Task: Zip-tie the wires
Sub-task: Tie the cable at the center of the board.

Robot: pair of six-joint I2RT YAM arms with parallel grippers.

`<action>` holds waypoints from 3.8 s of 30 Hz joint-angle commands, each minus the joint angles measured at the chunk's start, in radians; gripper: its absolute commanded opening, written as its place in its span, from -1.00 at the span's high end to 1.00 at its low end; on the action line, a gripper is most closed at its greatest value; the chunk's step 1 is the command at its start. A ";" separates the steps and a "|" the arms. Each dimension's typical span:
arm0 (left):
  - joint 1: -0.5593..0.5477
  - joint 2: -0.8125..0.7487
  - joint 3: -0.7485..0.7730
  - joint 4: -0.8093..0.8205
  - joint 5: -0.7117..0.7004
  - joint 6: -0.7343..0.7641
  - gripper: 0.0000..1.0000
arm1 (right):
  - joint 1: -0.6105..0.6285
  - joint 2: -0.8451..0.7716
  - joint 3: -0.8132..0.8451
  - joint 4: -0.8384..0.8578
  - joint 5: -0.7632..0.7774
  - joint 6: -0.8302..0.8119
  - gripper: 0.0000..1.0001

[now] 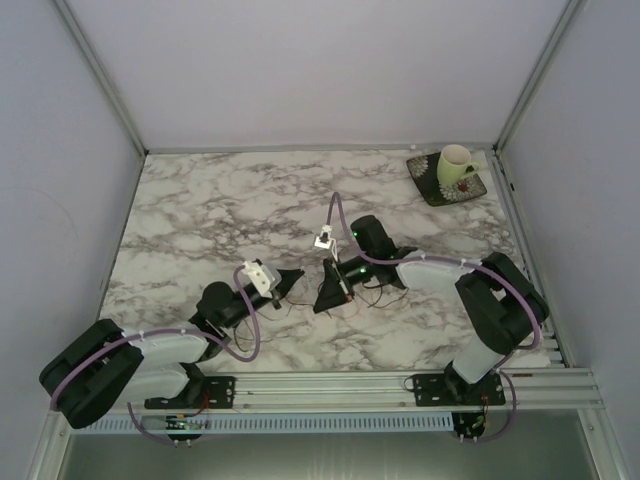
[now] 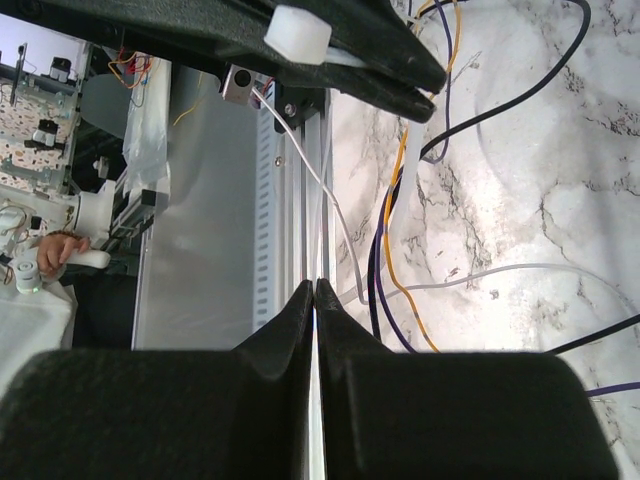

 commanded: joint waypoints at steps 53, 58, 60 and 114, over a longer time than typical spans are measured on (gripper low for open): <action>-0.019 0.021 0.029 0.044 -0.015 0.050 1.00 | -0.004 -0.044 0.033 -0.093 -0.024 -0.084 1.00; -0.019 0.023 0.031 0.044 -0.014 0.050 1.00 | 0.001 -0.045 0.031 -0.093 -0.028 -0.085 1.00; -0.019 0.023 0.031 0.044 -0.011 0.050 1.00 | 0.002 -0.042 0.032 -0.093 -0.028 -0.086 1.00; -0.052 -0.027 -0.001 0.010 -0.006 0.082 1.00 | -0.029 -0.006 0.072 -0.112 -0.043 -0.074 1.00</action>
